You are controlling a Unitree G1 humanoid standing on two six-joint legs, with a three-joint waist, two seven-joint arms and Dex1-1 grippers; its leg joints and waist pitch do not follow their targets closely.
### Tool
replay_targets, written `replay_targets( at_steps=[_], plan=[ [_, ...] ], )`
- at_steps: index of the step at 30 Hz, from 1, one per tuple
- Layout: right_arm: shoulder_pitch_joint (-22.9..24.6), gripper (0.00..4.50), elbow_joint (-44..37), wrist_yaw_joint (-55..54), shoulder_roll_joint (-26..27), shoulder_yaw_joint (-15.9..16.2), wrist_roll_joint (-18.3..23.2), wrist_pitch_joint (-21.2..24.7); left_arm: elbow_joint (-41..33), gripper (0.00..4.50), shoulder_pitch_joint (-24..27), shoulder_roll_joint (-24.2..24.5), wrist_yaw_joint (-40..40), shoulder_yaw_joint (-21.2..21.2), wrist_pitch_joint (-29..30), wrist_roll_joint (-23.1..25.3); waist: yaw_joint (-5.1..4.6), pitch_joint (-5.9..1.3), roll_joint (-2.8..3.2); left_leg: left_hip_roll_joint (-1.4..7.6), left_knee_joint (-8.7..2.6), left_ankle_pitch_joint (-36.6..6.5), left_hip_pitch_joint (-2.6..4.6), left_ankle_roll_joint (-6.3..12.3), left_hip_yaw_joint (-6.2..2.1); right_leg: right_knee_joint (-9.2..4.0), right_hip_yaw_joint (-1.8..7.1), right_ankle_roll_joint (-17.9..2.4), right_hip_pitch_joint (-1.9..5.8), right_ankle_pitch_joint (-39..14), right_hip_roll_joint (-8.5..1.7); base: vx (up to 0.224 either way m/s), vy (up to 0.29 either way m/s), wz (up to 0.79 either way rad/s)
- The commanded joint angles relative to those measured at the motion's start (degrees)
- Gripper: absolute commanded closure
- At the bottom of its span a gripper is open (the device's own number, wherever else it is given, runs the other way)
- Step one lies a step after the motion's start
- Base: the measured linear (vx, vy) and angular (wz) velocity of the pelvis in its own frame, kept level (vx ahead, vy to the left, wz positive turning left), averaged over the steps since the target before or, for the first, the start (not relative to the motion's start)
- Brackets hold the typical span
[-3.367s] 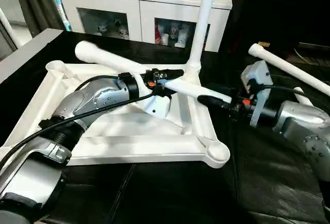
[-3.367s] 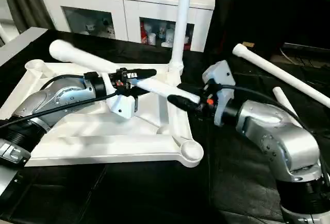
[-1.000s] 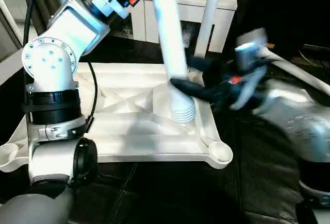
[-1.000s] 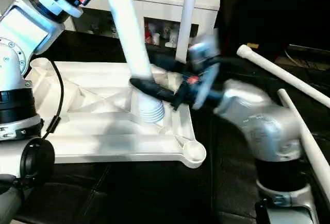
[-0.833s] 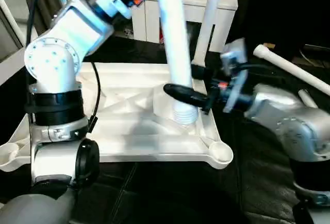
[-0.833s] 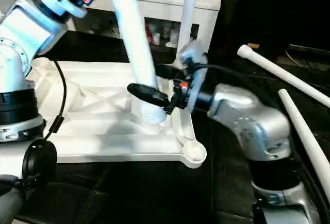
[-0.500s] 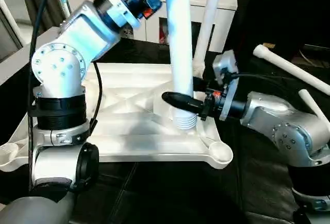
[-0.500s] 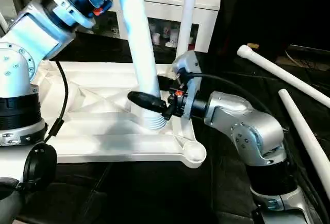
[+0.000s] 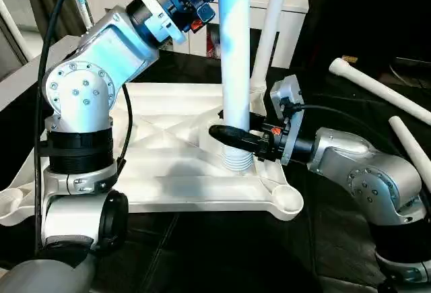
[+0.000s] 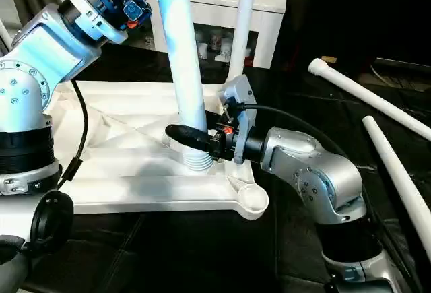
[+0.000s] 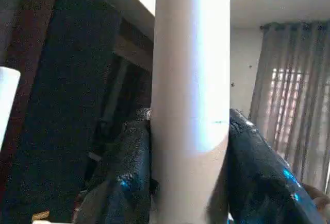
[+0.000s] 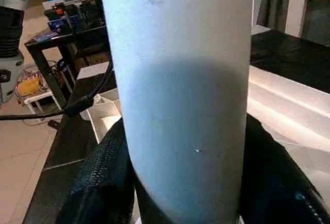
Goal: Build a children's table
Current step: Insert table leg to table base
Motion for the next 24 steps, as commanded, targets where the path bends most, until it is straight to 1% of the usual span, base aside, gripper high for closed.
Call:
replay_targets(
  at_steps=[1, 2, 8, 10, 11, 12, 13, 15, 17, 18, 20, 21, 22, 23, 24],
  plan=[
    [0.6, 2.45, -0.2, -1.0, 0.0, -0.3, -0.4, 0.4, -2.2, 2.89, 0.0, -0.1, -0.4, -0.2, -0.5, 0.0, -0.02, -3.81, -0.15, 3.29, -4.08, -8.2, 1.55, -2.83, -1.35, -4.55, 2.83, -10.4, 2.48, -4.2, -4.62, 0.0, 0.0, 0.0],
    [0.7, 2.47, -0.2, -1.0, 0.0, -0.3, -0.5, 0.3, -2.3, 2.89, 0.1, -0.1, -0.3, -0.2, -0.5, 0.0, -0.08, -3.87, -0.27, 3.33, -4.07, -8.0, 1.54, -2.74, -1.38, -4.49, 2.82, -10.5, 2.51, -3.8, -4.66, 0.0, 0.0, 0.0],
    [1.1, 2.51, -0.2, -1.2, 0.4, -0.6, -0.6, -0.2, -2.5, 2.89, 0.7, -0.5, 1.3, 0.5, -0.2, 0.1, -0.12, -3.82, -0.21, 3.32, -4.02, -8.2, 1.59, -2.59, -1.35, -4.55, 2.84, -10.6, 2.42, -4.4, -4.66, 0.0, 0.0, 0.0],
    [1.2, 2.51, -0.2, -1.1, 0.5, -0.7, -0.6, -0.3, -2.3, 2.89, 0.7, -0.8, 2.1, 1.1, 0.4, -0.8, -0.11, -3.8, -0.23, 3.29, -4.02, -8.1, 1.55, -2.57, -1.33, -4.56, 2.85, -10.6, 2.44, -4.4, -4.66, 0.0, 0.0, 0.0],
    [1.3, 2.51, -0.3, -1.1, 0.6, -0.8, -0.7, -0.4, -2.3, 2.33, 0.8, -0.9, 2.4, 1.3, 0.5, -1.0, -0.12, -3.84, -0.15, 3.27, -3.98, -8.0, 1.53, -2.57, -1.35, -4.51, 2.83, -10.6, 2.47, -4.2, -4.63, 0.0, 0.0, 0.0],
    [1.3, 2.51, -0.3, -1.1, 0.7, -0.9, -0.7, -0.5, -2.2, 2.33, 0.8, -1.1, 2.7, 1.5, 0.6, -1.2, -0.13, -3.8, -0.23, 3.26, -4.0, -8.0, 1.53, -2.51, -1.34, -4.56, 2.83, -10.5, 2.44, -4.3, -4.62, 0.0, 0.0, 0.0],
    [1.5, 2.51, -0.3, -1.0, 0.8, -1.0, -0.7, -0.7, -2.1, 2.19, 0.9, -1.1, 2.7, 1.7, 0.8, -1.5, -0.07, -3.88, 0.1, 3.27, -3.96, -7.7, 1.55, -2.56, -1.4, -4.46, 2.81, -10.5, 2.43, -3.8, -4.62, 0.0, 0.0, 0.0],
    [1.7, 2.51, -0.3, -1.0, 1.0, -1.3, -0.7, -1.1, -2.0, 2.19, 1.1, -1.2, 2.7, 2.0, 1.1, -2.0, -0.12, -3.89, -0.04, 3.24, -3.97, -7.9, 1.52, -2.57, -1.36, -4.5, 2.8, -10.8, 2.46, -3.3, -4.59, 0.0, 0.0, 0.0],
    [1.9, 2.51, -0.3, -1.0, 1.3, -1.7, -0.5, -1.4, -2.2, 2.13, 1.6, -1.0, 2.8, 2.2, 1.2, -2.3, -0.09, -3.93, 0.01, 3.27, -3.99, -7.8, 1.53, -2.56, -1.39, -4.43, 2.79, -10.8, 2.48, -2.9, -4.57, 0.0, 0.0, 0.0],
    [2.2, 2.53, -0.2, -1.2, 1.5, -2.1, -0.4, -1.7, -2.5, 1.84, 2.3, -0.7, 2.6, 2.4, 1.9, -2.8, -0.17, -3.88, -0.16, 3.21, -4.01, -8.1, 1.51, -2.51, -1.35, -4.47, 2.78, -10.8, 2.5, -3.4, -4.57, 0.0, 0.0, 0.0],
    [2.7, 2.56, -0.2, -1.6, 2.0, -2.7, -0.3, -2.3, -3.8, 1.76, 3.7, -0.2, 1.7, 2.1, 3.1, -3.5, -0.24, -3.85, -0.28, 3.35, -4.08, -8.0, 1.53, -2.57, -1.37, -4.48, 2.78, -10.9, 2.45, -3.8, -4.63, 0.0, 0.0, 0.0],
    [2.8, 2.56, -0.2, -1.7, 2.1, -2.8, -0.3, -2.4, -4.0, 1.76, 4.0, -0.1, 1.5, 2.0, 3.2, -3.6, -0.29, -3.85, -0.16, 3.34, -4.1, -8.1, 1.53, -2.66, -1.36, -4.44, 2.8, -10.8, 2.41, -4.1, -4.66, 0.0, 0.0, 0.0],
    [2.9, 2.56, -0.2, -1.9, 2.3, -3.0, -0.2, -2.6, -4.4, 1.68, 4.4, 0.0, 1.3, 1.9, 3.6, -3.9, -0.41, -3.82, -0.19, 3.33, -4.13, -8.3, 1.56, -2.73, -1.35, -4.47, 2.77, -10.8, 2.38, -4.4, -4.6, 0.0, 0.0, 0.0],
    [2.9, 2.56, -0.2, -1.9, 2.3, -3.0, -0.2, -2.6, -4.4, 1.53, 4.4, 0.0, 1.3, 1.9, 3.6, -3.9, -0.41, -3.82, -0.19, 3.33, -4.13, -8.3, 1.56, -2.73, -1.35, -4.47, 2.77, -10.8, 2.38, -4.4, -4.6, 0.0, 0.0, 0.0],
    [3.1, 2.56, -0.4, -2.0, 2.6, -3.1, -0.1, -2.9, -4.8, 1.39, 4.8, -0.1, 1.4, 1.8, 3.8, -4.1, -0.43, -3.78, -0.05, 3.27, -4.1, -8.8, 1.62, -2.78, -1.32, -4.6, 2.8, -10.7, 2.31, -5.2, -4.58, 0.0, 0.0, 0.0]
  ],
)
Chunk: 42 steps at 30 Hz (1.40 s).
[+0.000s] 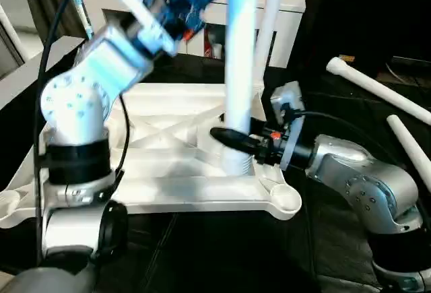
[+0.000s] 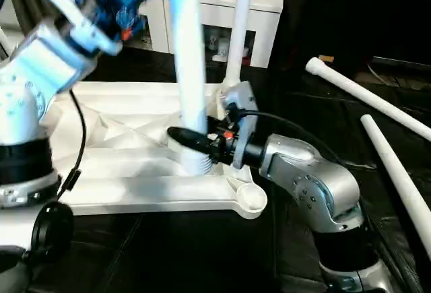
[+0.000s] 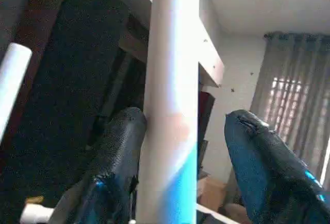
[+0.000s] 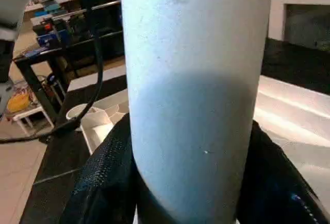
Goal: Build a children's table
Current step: Insert table leg to table base
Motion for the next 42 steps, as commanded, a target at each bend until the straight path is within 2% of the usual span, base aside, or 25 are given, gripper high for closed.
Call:
replay_targets(
  at_steps=[1, 5, 9, 12, 13, 14, 15, 17, 18, 22, 26, 29, 30, 31, 32, 33, 34, 35, 36, 37, 38, 39, 40, 41, 42],
  plan=[
    [0.5, 2.56, -0.2, -1.0, 0.8, -1.5, -0.2, -1.7, -1.6, 1.34, 0.3, 0.3, 0.0, -0.7, 0.6, -0.6, 0.01, -3.79, -0.08, 3.26, -4.11, -8.8, 1.62, -2.75, -1.33, -4.62, 2.83, -10.6, 2.32, -5.3, -4.57, 0.0, 0.0, 0.0],
    [1.0, 2.56, -0.8, -3.1, 1.7, -2.3, -1.8, -3.4, -2.2, 1.06, 1.6, 0.5, 1.5, -0.6, -0.8, 1.6, -0.11, -3.79, 0.16, 3.34, -4.21, -8.9, 1.58, -3.08, -1.42, -4.6, 2.83, -10.3, 2.27, -5.1, -4.54, 0.0, 0.0, 0.0],
    [5.6, 2.56, -4.6, -10.3, 1.0, -1.5, -10.5, -8.3, -2.0, 0.93, 9.4, 6.7, 7.2, -4.7, -8.2, 19.8, -0.47, -3.83, 0.36, 3.38, -4.62, -10.1, 1.76, -4.58, -1.65, -5.06, 2.96, -5.6, 2.26, -7.2, -4.38, 0.0, 0.0, 0.0],
    [8.1, 2.56, -6.3, -14.5, 1.2, -0.8, -13.9, -8.5, -3.2, 0.93, 13.9, 8.8, 9.5, -6.4, -10.5, 25.4, -0.55, -3.87, 0.39, 3.36, -4.67, -9.8, 1.82, -4.78, -1.65, -4.9, 2.92, -5.4, 2.1, -5.8, -4.28, 0.0, 0.0, 0.0],
    [8.1, 2.56, -6.3, -14.5, 1.2, -0.8, -13.9, -8.5, -3.2, 0.93, 13.9, 8.8, 9.5, -6.4, -10.5, 25.4, -0.43, -3.91, 1.42, 3.44, -4.69, -9.7, 1.86, -4.99, -1.87, -4.85, 2.91, -5.7, 1.94, -5.4, -4.36, 0.0, 0.0, 0.0],
    [9.3, 2.56, -6.6, -16.9, 0.9, 0.3, -17.0, -9.3, -4.2, 0.93, 16.6, 9.4, 10.5, -6.7, -10.9, 27.1, -0.76, -3.88, 0.83, 3.36, -4.75, -10.3, 1.83, -5.2, -1.7, -4.87, 2.87, -6.1, 2.0, -4.6, -4.12, 0.0, 0.0, 0.0],
    [10.7, 2.56, -6.6, -19.3, 0.8, 1.3, -20.1, -10.5, -5.6, 0.93, 19.6, 10.0, 12.0, -7.1, -11.1, 28.9, -0.8, -3.91, 1.14, 3.42, -4.75, -9.9, 1.81, -5.64, -1.79, -4.71, 2.79, -6.6, 1.94, -3.0, -4.1, 0.0, 0.0, 0.0],
    [12.3, 2.56, -7.2, -21.8, 1.6, 1.6, -21.7, -10.4, -7.3, 0.93, 23.0, 9.8, 13.9, -7.4, -12.2, 31.2, -0.93, -3.87, 1.04, 3.29, -4.78, -10.9, 1.91, -5.72, -1.65, -4.71, 2.85, -6.9, 1.94, -3.0, -4.05, 0.0, 0.0, 0.0],
    [14.4, 2.56, -8.4, -23.4, 2.1, 2.2, -23.2, -11.0, -9.2, 0.93, 27.0, 10.0, 15.2, -8.3, -13.2, 33.7, -1.17, -3.76, 0.27, 3.51, -4.96, -11.1, 1.72, -5.16, -1.64, -5.02, 2.89, -6.9, 2.07, -3.2, -4.1, 0.0, 0.0, 0.0],
    [19.1, 2.56, -11.6, -26.7, 4.6, 2.2, -25.0, -13.0, -12.1, 0.93, 35.5, 9.5, 16.8, -10.4, -17.1, 38.8, -1.14, -3.61, 0.56, 3.48, -5.11, -12.2, 1.74, -3.9, -1.61, -5.4, 3.05, -5.9, 1.77, -5.9, -4.17, 0.0, 0.0, 0.0],
    [22.8, 2.56, -12.4, -30.4, 9.8, -1.8, -22.6, -14.3, -13.3, 0.93, 39.3, 8.0, 17.6, -10.7, -18.7, 39.8, -1.27, -3.34, 0.81, 3.63, -5.53, -16.4, 2.22, -4.38, -1.77, -5.82, 3.13, -5.3, 1.1, -10.4, -4.06, 0.0, 0.0, 0.0],
    [23.2, 2.56, -12.3, -30.5, 10.0, -2.0, -22.5, -14.5, -13.4, 0.93, 39.4, 8.0, 17.7, -10.8, -18.9, 40.0, -1.43, -3.23, 0.8, 3.53, -5.76, -18.5, 2.21, -5.07, -1.99, -5.86, 3.05, -4.6, 1.09, -12.7, -3.96, -0.024, 0.004, -0.05],
    [24.0, 2.56, -11.7, -31.1, 10.6, -2.5, -22.4, -15.7, -13.5, 0.93, 39.9, 8.0, 17.8, -11.1, -19.4, 40.5, -1.41, -3.21, 0.63, 2.52, -2.71, -20.9, 4.93, -10.62, 1.17, -7.86, 5.79, 0.7, -1.92, -19.6, -1.27, -0.072, 0.011, -0.15],
    [24.2, 2.56, -11.4, -31.4, 11.0, -2.6, -22.5, -16.1, -13.6, 0.93, 40.1, 8.0, 17.9, -11.3, -19.6, 40.9, -0.61, -2.81, 0.16, 2.2, -2.55, -21.7, 3.86, -9.9, 1.54, -8.23, 7.92, 2.2, -1.62, -24.8, -1.81, -0.061, 0.028, -0.46],
    [24.2, 2.56, -11.4, -31.4, 11.0, -2.7, -22.5, -16.1, -13.6, 0.93, 40.1, 7.9, 17.9, -11.3, -19.6, 40.9, -0.64, -3.07, -0.28, 1.97, -1.95, -21.9, 3.75, -8.64, 1.64, -8.24, 9.14, 2.8, -1.43, -27.2, -2.14, 0.047, 0.056, -0.58],
    [23.8, 2.56, -10.7, -32.2, 11.7, -3.6, -22.6, -16.4, -13.8, 0.93, 40.4, 7.8, 18.2, -11.6, -19.5, 41.5, -0.02, -3.18, -0.18, 2.33, -3.37, -15.5, -0.79, -1.46, -1.35, -7.89, 9.05, 1.5, 2.48, -26.8, -6.82, 0.047, 0.056, -0.58],
    [23.8, 2.56, -10.6, -32.3, 11.7, -3.7, -22.6, -16.4, -13.8, 0.93, 40.5, 7.8, 18.2, -11.6, -19.5, 41.5, 0.21, -3.73, -0.07, 2.6, -2.52, -13.0, -0.28, 0.79, -1.76, -8.1, 9.29, 1.1, 2.05, -25.5, -7.85, 0.037, 0.078, -0.31],
    [23.7, 2.56, -10.5, -32.5, 12.0, -4.0, -22.6, -16.3, -13.9, 0.93, 40.7, 7.6, 18.1, -11.7, -19.7, 41.7, -0.21, -3.68, -0.06, 2.55, -2.33, -11.3, -0.54, 2.7, -2.22, -8.09, 9.4, 0.0, 1.93, -24.0, -7.97, -0.016, 0.098, -0.11],
    [23.7, 2.56, -10.3, -32.7, 12.2, -4.3, -22.6, -16.2, -14.0, 0.93, 40.9, 7.4, 18.1, -11.7, -19.9, 41.8, -0.91, -3.77, 0.77, 3.02, -3.5, -9.9, 0.14, 4.77, -2.39, -7.29, 7.62, -4.4, 1.03, -18.7, -5.83, -0.016, 0.098, -0.11],
    [23.7, 2.56, -10.3, -32.7, 12.2, -4.3, -22.6, -16.2, -14.0, 0.93, 40.9, 7.4, 18.1, -11.7, -19.9, 41.8, -1.43, -3.82, 1.02, 3.25, -4.25, -10.7, 1.4, 4.16, -2.13, -6.55, 6.38, -5.5, 0.04, -15.8, -3.75, 0.005, 0.105, -0.01],
    [23.7, 2.56, -10.1, -33.1, 12.6, -4.7, -22.9, -16.1, -13.9, 0.93, 41.1, 7.1, 17.9, -11.7, -20.4, 42.3, -2.46, -3.94, 1.42, 3.41, -4.88, -11.5, 2.81, 2.29, -2.33, -5.18, 4.76, -7.1, -0.64, -7.6, -1.55, 0.006, 0.097, 0.03],
    [23.6, 2.56, -10.0, -33.3, 12.8, -4.9, -23.0, -16.0, -13.8, 0.93, 41.1, 7.0, 17.8, -11.8, -20.5, 42.5, -3.04, -3.72, 1.9, 3.64, -5.67, -14.2, 2.67, -1.2, -2.79, -4.57, 3.98, -6.6, -0.25, -4.1, -1.23, 0.006, 0.097, 0.03],
    [23.5, 2.56, -9.8, -33.7, 12.9, -5.1, -23.4, -15.6, -13.5, 0.93, 41.1, 6.8, 17.9, -11.8, -20.6, 42.8, -3.02, -3.71, 2.2, 3.49, -5.77, -16.5, 2.92, -2.94, -2.59, -4.66, 3.86, -6.2, -0.43, -4.2, -1.39, -0.012, 0.079, 0.01],
    [23.5, 2.56, -9.7, -33.6, 12.8, -4.9, -23.8, -15.7, -13.2, 0.93, 41.0, 6.6, 18.0, -11.9, -20.7, 43.1, -3.28, -3.43, 1.79, 3.09, -5.84, -21.4, 3.23, -5.35, -2.17, -5.32, 3.83, -5.2, -0.63, -6.5, -1.78, -0.013, 0.051, 0.05],
    [23.5, 2.56, -9.5, -33.5, 12.8, -4.7, -24.1, -16.0, -12.9, 0.93, 41.0, 6.6, 18.1, -11.9, -20.9, 43.3, -3.33, -3.28, 1.49, 2.73, -5.83, -24.1, 3.16, -6.21, -2.05, -5.83, 4.04, -4.3, -0.56, -9.3, -2.48, -0.013, 0.051, 0.05]
  ],
)
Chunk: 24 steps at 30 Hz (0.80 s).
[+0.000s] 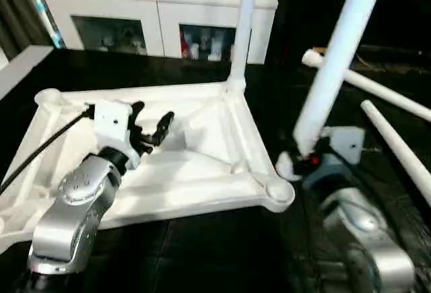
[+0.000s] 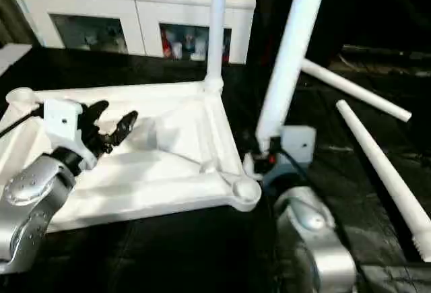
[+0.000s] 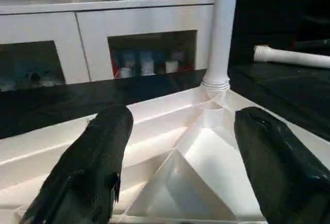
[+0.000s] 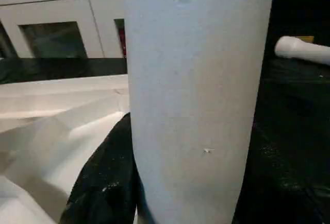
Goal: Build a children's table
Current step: Insert table leg to table base
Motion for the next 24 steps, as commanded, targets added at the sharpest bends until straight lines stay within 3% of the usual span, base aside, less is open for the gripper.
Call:
replay_targets(
  at_steps=[1, 5, 11, 12, 14, 15, 16, 17, 18, 19, 20, 21, 22, 23, 24],
  plan=[
    [-0.4, 2.56, 0.1, -0.4, -0.5, -0.7, -0.3, -0.4, 0.3, 0.93, 0.0, -0.2, 0.4, -0.3, -0.6, 0.8, -0.59, -2.96, 0.93, 4.06, -6.8, -23.2, 3.05, -7.97, -2.84, -4.03, 1.02, -4.5, 0.11, -14.0, -2.8, 0.0, 0.0, 0.0],
    [-0.4, 2.56, 0.3, -0.7, -0.1, -0.4, -0.4, 0.7, 0.7, 0.93, 0.0, -0.3, 0.5, -0.3, 0.0, 1.1, -0.87, -2.96, 0.57, 3.97, -6.63, -22.0, 2.26, -7.28, -3.06, -4.19, 1.28, -4.1, 0.51, -16.4, -3.28, 0.0, 0.0, 0.0],
    [-0.2, 2.56, 0.8, 0.0, -0.3, 0.4, -1.4, 0.9, 0.9, 0.93, 0.1, -0.8, -0.1, -0.4, 0.2, 1.4, -0.95, -3.06, 0.46, 3.83, -6.32, -20.6, 2.03, -6.01, -2.92, -4.75, 1.45, -4.2, 0.4, -19.3, -3.44, 0.0, 0.0, 0.0],
    [-0.2, 2.56, 0.9, 0.0, -0.3, 0.4, -1.3, 0.8, 0.9, 0.93, 0.1, -0.8, -0.1, -0.4, 0.2, 1.4, -0.96, -3.19, 0.5, 3.83, -6.24, -17.9, 1.65, -5.53, -2.92, -4.63, 1.46, -4.7, 0.38, -16.3, -3.31, 0.0, 0.0, 0.0],
    [-0.4, 2.56, 1.0, -0.1, -0.3, 0.4, -1.5, 0.8, 0.9, 0.93, 0.1, -1.0, -0.2, -0.5, 0.2, 1.6, -0.91, -3.77, 0.52, 3.4, -5.51, -7.7, 0.5, -2.88, -2.58, -3.91, 1.09, -7.5, 0.26, -3.4, -2.66, 0.0, 0.0, 0.0],
    [-0.5, 2.56, 1.0, -0.1, -0.4, 0.5, -1.6, 0.9, 0.8, 0.93, 0.1, -1.1, -0.2, -0.5, 0.3, 1.6, -0.9, -4.21, 0.59, 2.78, -4.76, -0.8, -0.21, -0.12, -2.14, -3.56, 0.4, -10.0, -0.27, 5.7, -1.98, 0.0, 0.0, 0.0],
    [-0.6, 2.56, 1.1, -0.1, -0.4, 0.5, -1.6, 0.9, 0.8, 0.93, 0.1, -1.2, -0.3, -0.5, 0.3, 1.7, -0.84, -4.8, 0.7, 2.44, -4.12, 2.6, -0.4, 1.52, -2.0, -3.21, 0.04, -11.2, -0.41, 10.0, -1.84, 0.0, 0.0, 0.0],
    [-0.7, 2.56, 1.1, -0.1, -0.5, 0.5, -1.5, 1.1, 0.7, 0.93, 0.1, -1.3, -0.2, -0.6, 0.4, 1.7, -0.74, -5.7, 0.67, 1.51, -2.69, 11.5, -1.37, 6.11, -1.68, -2.81, -0.76, -13.4, -1.14, 20.6, -1.39, 0.0, 0.0, 0.0],
    [-0.8, 2.56, 1.1, 0.1, -0.5, 0.4, -1.6, 1.3, 0.7, 0.93, 0.1, -1.5, -0.3, -0.6, 0.4, 1.8, -0.38, -6.67, 0.92, 0.9, -1.29, 17.4, -2.1, 10.37, -1.8, -2.5, -1.54, -15.0, -1.91, 28.3, -1.36, 0.0, 0.0, 0.0],
    [-0.8, 2.56, 1.1, 0.2, -0.5, 0.4, -1.7, 1.4, 0.7, 0.93, 0.1, -1.5, -0.3, -0.6, 0.4, 1.9, -0.48, -6.72, 0.96, 0.81, -1.08, 17.8, -2.68, 11.97, -1.9, -2.81, -1.98, -15.6, -2.38, 28.6, -1.28, -0.082, 0.013, 0.1],
    [-0.8, 2.56, 1.2, 0.2, -0.4, 0.4, -1.7, 1.4, 0.7, 0.93, 0.1, -1.6, -0.3, -0.6, 0.4, 1.9, -0.45, -6.97, 1.3, 0.98, -0.61, 15.6, -3.36, 13.75, -2.2, -3.58, -2.6, -16.0, -3.08, 23.7, -1.52, -0.125, 0.02, 0.09],
    [-0.8, 2.56, 1.2, 0.3, -0.4, 0.4, -1.8, 1.4, 0.7, 0.93, 0.1, -1.7, -0.4, -0.6, 0.4, 2.0, -0.55, -6.36, 1.49, 1.55, -0.89, 10.3, -4.03, 14.51, -2.29, -5.22, -3.31, -15.5, -4.57, 13.0, -1.22, -0.125, 0.02, 0.09],
    [-0.8, 2.56, 1.2, 0.4, -0.4, 0.5, -1.9, 1.4, 0.7, 0.93, 0.0, -1.8, -0.3, -0.6, 0.4, 2.0, -0.62, -6.13, 1.71, 1.91, -1.22, 6.5, -4.17, 14.07, -2.39, -5.47, -3.75, -15.0, -5.04, 6.1, -1.21, -0.159, 0.026, 0.06],
    [-0.8, 2.56, 1.2, 0.4, -0.4, 0.5, -1.9, 1.5, 0.7, 0.93, 0.0, -1.8, -0.3, -0.6, 0.4, 2.1, -0.97, -5.42, 2.31, 2.81, -2.15, -3.5, -4.08, 12.34, -2.63, -6.52, -4.92, -12.6, -6.1, -7.9, -1.01, -0.214, 0.041, -0.02],
    [-0.8, 2.56, 1.2, 0.5, -0.5, 0.6, -1.9, 1.8, 0.8, 0.93, -0.1, -1.9, 0.1, -0.6, 0.4, 2.6, -1.4, -4.68, 3.29, 5.1, -5.59, -19.2, -4.24, 8.12, -2.69, -4.0, -7.48, -6.9, -5.66, -20.8, 0.58, -0.214, 0.041, -0.02]
  ],
)
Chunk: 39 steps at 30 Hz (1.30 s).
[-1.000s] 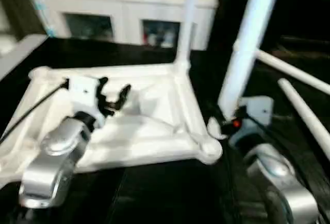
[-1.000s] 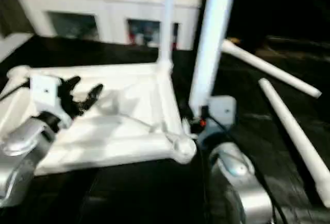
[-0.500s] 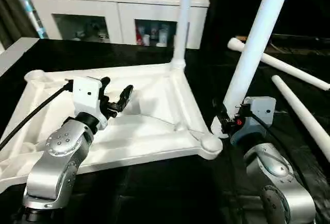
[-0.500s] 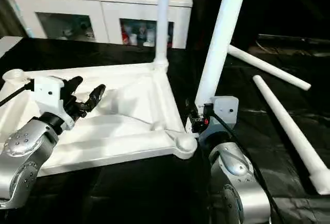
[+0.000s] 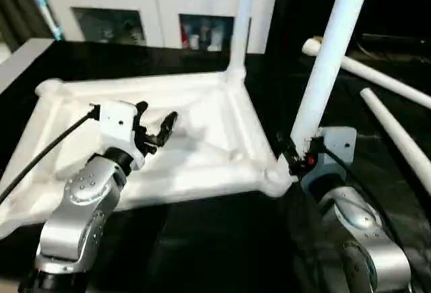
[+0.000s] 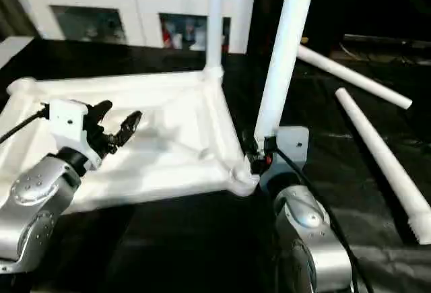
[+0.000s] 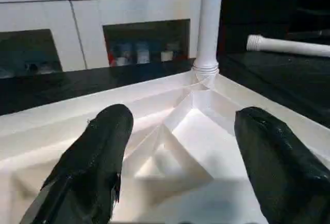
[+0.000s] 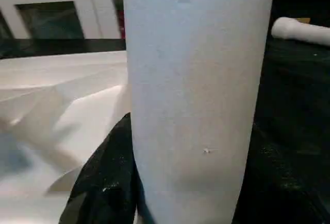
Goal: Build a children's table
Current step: Insert table leg to table base
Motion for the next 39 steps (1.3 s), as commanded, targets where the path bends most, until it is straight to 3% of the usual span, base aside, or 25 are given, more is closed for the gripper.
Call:
replay_targets(
  at_steps=[1, 2, 4, 5, 6, 7, 8, 9, 10, 11, 12, 14, 15, 18, 20, 21, 22, 23, 25, 29, 31, 32, 34, 35, 39],
  plan=[
    [-0.2, 2.56, -0.5, 0.3, -0.2, 0.0, -0.7, 0.6, 0.5, 0.93, 0.1, -0.1, 0.3, 0.1, 0.3, 1.1, -0.23, -2.78, 2.44, 6.98, -11.58, -32.3, 2.6, 3.46, -2.14, 5.43, -3.52, -2.7, 1.97, -26.3, 1.98, -0.234, 0.041, -0.07],
    [-0.2, 2.56, -0.5, 0.3, -0.2, -0.1, -0.6, 0.6, 0.6, 0.93, 0.0, -0.1, 0.3, 0.1, 0.3, 1.2, 2.38, -1.72, 1.94, 5.88, -15.04, -41.6, 0.27, -3.63, 1.15, 13.82, -4.98, -1.1, 4.64, -24.1, 2.59, -0.241, 0.008, 0.1],
    [-0.2, 2.56, -0.5, 0.2, -0.2, -0.1, -0.6, 0.7, 0.7, 0.93, -0.1, -0.2, 0.2, 0.3, 0.1, 1.2, 6.37, -2.48, -0.15, 4.33, -13.22, -45.1, -3.43, -11.82, 6.12, 16.28, -0.05, -0.9, 10.25, -34.9, 0.43, -0.223, -0.033, 0.14],
    [-0.2, 2.56, -0.5, 0.2, -0.2, -0.1, -0.5, 0.8, 0.7, 0.93, -0.1, -0.3, 0.2, 0.3, 0.1, 1.2, 2.42, -2.16, -4.34, 2.13, 12.24, -21.6, 7.4, -11.55, 1.4, -1.18, 6.57, 1.5, -3.25, -71.2, -12.41, 0.108, -0.112, 0.15],
    [-0.1, 2.56, -0.5, 0.1, -0.2, -0.2, -0.6, 0.9, 0.7, 0.93, -0.1, -0.3, 0.1, 0.3, 0.2, 1.2, 2.44, 0.86, -2.89, -0.34, 14.32, -14.5, 2.74, -5.49, -3.79, -5.08, 10.13, -0.7, 0.13, -80.3, -10.66, 0.108, -0.112, 0.15],
    [0.0, 2.56, -0.5, 0.0, -0.2, -0.3, -0.6, 1.3, 0.9, 0.93, -0.2, -0.2, -0.1, 0.2, 0.5, 1.2, 3.35, 2.31, -3.14, -1.84, 13.31, -16.8, 3.99, -6.68, -5.64, -2.84, 8.12, -3.4, 3.68, -73.6, -9.01, 0.124, -0.014, 0.06],
    [0.0, 2.56, -0.5, 0.0, -0.2, -0.3, -0.6, 1.3, 0.9, 0.93, -0.2, -0.2, -0.1, 0.2, 0.5, 1.2, 3.28, 1.62, -2.74, -1.92, 12.43, -19.6, 7.48, -7.68, -6.28, -1.82, 7.63, -4.2, 2.73, -70.7, -7.61, -0.143, 0.067, 0.15],
    [0.0, 2.56, -0.5, 0.0, -0.2, -0.3, -0.6, 1.3, 1.0, 0.93, -0.3, -0.2, -0.2, 0.1, 0.6, 1.3, 2.99, -0.44, -0.9, 0.15, 4.39, -27.5, 11.16, -8.94, -6.45, 1.52, 5.14, -6.3, 4.47, -49.2, -3.94, -0.143, 0.067, 0.15],
    [0.0, 2.56, -0.5, -0.1, -0.1, -0.4, -0.6, 1.4, 1.3, 0.93, -0.5, -0.1, -0.4, -0.2, 0.5, 1.6, 1.57, -0.08, -0.73, 1.9, 0.72, -28.2, 11.21, -10.11, -7.35, 2.71, 3.45, -7.3, 5.16, -36.8, -2.13, -0.176, 0.053, 0.35],
    [0.0, 2.56, -0.5, -0.1, -0.1, -0.4, -0.6, 1.4, 1.3, 0.93, -0.5, -0.1, -0.4, -0.2, 0.5, 1.6, 1.25, -0.39, 2.14, 6.3, -5.3, -37.4, 12.05, -10.85, -9.75, 6.08, 2.6, -6.4, 4.92, -17.9, -1.5, -0.174, 0.075, 0.22],
    [0.0, 2.56, -0.5, -0.2, -0.1, -0.4, -0.6, 1.5, 1.4, 0.93, -0.6, -0.2, -0.4, -0.2, 0.5, 1.7, -0.21, -0.34, 2.22, 6.07, -7.47, -40.7, 11.31, -9.43, -9.56, 6.52, 1.45, -5.9, 7.63, -7.2, -1.91, -0.174, 0.075, 0.22],
    [0.1, 2.56, -0.6, -0.3, 0.0, -0.5, -0.4, 1.6, 1.5, 0.93, -0.7, -0.3, -0.8, -0.4, 0.6, 2.0, -0.79, 0.57, 1.3, 3.27, -7.66, -39.2, 10.95, -7.88, -7.44, 2.2, 2.0, -6.0, 9.17, -10.2, -4.05, -0.116, 0.094, 0.0],
    [0.2, 2.56, -0.6, -0.4, 0.0, -0.5, -0.3, 1.6, 1.6, 0.93, -0.7, -0.4, -1.0, -0.4, 0.5, 2.2, -1.57, 1.41, 0.27, 1.52, -3.85, -38.2, 14.97, -9.37, -3.25, -4.75, 5.12, -3.8, 5.5, -43.9, -6.04, -0.096, 0.076, -0.04],
    [0.3, 2.56, -0.6, -0.5, 0.2, -0.7, -0.4, 1.8, 1.8, 0.93, -0.8, -0.5, -1.0, -0.5, 0.5, 2.3, -1.7, 1.47, -1.45, 0.65, -1.13, -34.6, 18.67, -6.22, -1.82, -7.96, 5.26, 0.7, 4.75, -58.8, -6.32, -0.047, 0.049, -0.34],
    [0.3, 2.56, -0.5, -0.9, 0.5, -1.0, -0.3, 1.8, 2.0, 0.93, -1.1, -0.5, -1.0, -0.6, 0.1, 2.4, -2.81, 1.5, 0.18, 3.04, -8.32, -45.4, 16.46, -6.38, -1.44, -2.38, 0.83, 0.1, 6.66, -39.6, -1.7, -0.03, 0.112, -0.77],
    [0.3, 2.56, -0.5, -1.0, 0.5, -1.1, -0.4, 1.8, 2.0, 0.93, -1.1, -0.7, -1.0, -0.6, 0.1, 2.2, -1.57, 1.07, 0.8, 4.04, -14.92, -54.0, 9.19, -5.39, -3.76, 6.58, -1.82, -1.4, 13.71, -19.8, -2.11, -0.02, 0.119, -0.83],
    [0.3, 2.56, -0.4, -1.0, 0.5, -1.1, -0.5, 1.7, 2.0, 0.93, -1.1, -0.8, -1.0, -0.6, 0.1, 2.1, -1.03, 0.83, 2.73, 3.42, -15.47, -55.2, 8.94, -5.81, -2.97, 7.12, -2.35, -2.0, 13.11, -11.1, -1.57, -0.068, 0.079, -0.48],
    [0.2, 2.56, -0.4, -0.9, 0.4, -1.2, -0.5, 1.8, 2.0, 0.93, -1.1, -0.9, -0.9, -0.7, 0.1, 2.2, -3.11, -0.14, 0.33, 3.22, -12.11, -47.3, 12.23, -4.74, -5.2, 3.28, 1.11, -1.1, 10.89, -8.7, -4.13, -0.036, 0.017, -0.2],
    [0.1, 2.56, -0.3, -0.8, 0.4, -1.3, -0.4, 1.8, 2.1, 0.93, -0.9, -1.2, -0.6, -0.9, 0.0, 2.6, -3.36, -0.48, -1.16, 1.68, -7.4, -28.6, 10.27, -8.34, -5.62, -3.34, 4.07, -0.9, 10.28, -36.1, -8.25, -0.011, -0.001, -0.21],
    [-0.4, 2.56, -0.3, 0.0, -0.1, -0.9, -0.1, 1.7, 2.3, 0.93, -1.0, -1.8, -0.1, -1.3, 0.2, 3.7, -4.14, -1.85, 0.5, 5.03, -7.97, -14.3, 11.87, -6.13, -7.49, -0.64, 1.86, -10.1, 8.55, -10.1, -2.95, 0.026, -0.045, 0.04],
    [-1.4, 2.56, 0.0, 0.9, -0.5, -1.2, 0.5, 2.2, 2.4, 0.93, -1.4, -2.6, 0.7, -0.7, 0.9, 3.3, -4.79, -2.47, 1.22, 8.64, -8.5, -5.4, 13.32, 5.61, -9.17, 2.16, 1.03, -14.1, 6.55, -3.2, -2.75, 0.078, -0.115, 0.09],
    [-2.2, 2.56, 0.1, 2.0, -0.8, -1.5, 1.5, 2.6, 2.5, 0.93, -1.6, -2.8, 0.8, -0.5, 1.2, 2.9, -5.04, -2.71, 0.64, 8.08, -7.75, -2.5, 12.9, 9.85, -8.66, 1.98, 1.22, -16.3, 6.73, -1.2, -3.41, 0.064, -0.15, 0.07],
    [-3.1, 2.56, 0.1, 4.0, -1.5, -1.7, 3.1, 3.3, 2.3, 0.93, -1.9, -2.9, 0.4, -0.4, 1.5, 2.3, -3.52, -3.25, -2.61, -2.94, -0.54, -2.9, 7.21, 13.7, -2.38, -2.84, 4.01, -22.3, 11.02, 6.5, -5.54, 0.05, -0.144, 0.06],
    [-4.1, 2.56, 0.0, 6.3, -2.1, -2.2, 5.2, 3.9, 2.0, 0.93, -2.4, -3.2, -0.3, 0.0, 1.5, 1.1, -1.3, -2.75, -2.85, -2.97, -0.27, -2.2, 6.14, 4.48, -2.77, -2.3, 4.44, -11.8, 12.22, 10.1, -7.07, 0.017, -0.144, -0.01],
    [-7.8, 2.56, 0.6, 13.9, -4.2, -4.0, 12.6, 6.2, 1.9, 0.93, -6.1, -5.1, -2.6, 2.7, 5.0, -5.6, -0.23, -2.32, -0.72, 0.94, -3.66, -4.1, 8.04, 0.41, -4.12, -3.19, 2.3, 3.6, 10.32, -7.0, -3.31, 0.007, -0.114, -0.02]
  ],
)
